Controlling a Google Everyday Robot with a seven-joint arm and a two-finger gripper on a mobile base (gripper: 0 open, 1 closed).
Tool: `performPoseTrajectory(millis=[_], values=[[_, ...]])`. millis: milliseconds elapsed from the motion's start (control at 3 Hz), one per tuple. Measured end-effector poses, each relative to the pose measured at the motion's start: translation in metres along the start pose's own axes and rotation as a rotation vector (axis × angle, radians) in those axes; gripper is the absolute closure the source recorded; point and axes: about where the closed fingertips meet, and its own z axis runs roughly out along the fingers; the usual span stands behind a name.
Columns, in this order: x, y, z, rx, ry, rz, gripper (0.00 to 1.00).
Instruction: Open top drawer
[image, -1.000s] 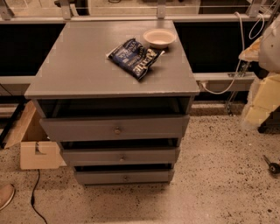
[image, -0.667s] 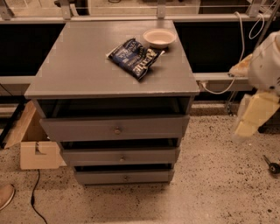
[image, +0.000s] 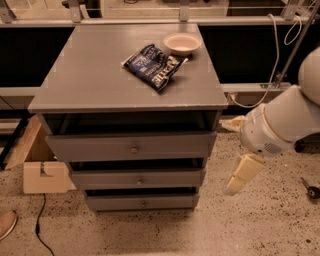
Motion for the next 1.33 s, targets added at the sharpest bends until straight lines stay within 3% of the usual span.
performPoseTrajectory(millis=[333,667,1333], values=[[-0.014,-0.007,0.056,-0.027,-0.135,-0.004,0.00],[-0.015,-0.009,0.059,-0.024,-0.132,-0.012,0.00],[-0.020,-0.063,0.132,0.063,-0.102,-0.160,0.00]])
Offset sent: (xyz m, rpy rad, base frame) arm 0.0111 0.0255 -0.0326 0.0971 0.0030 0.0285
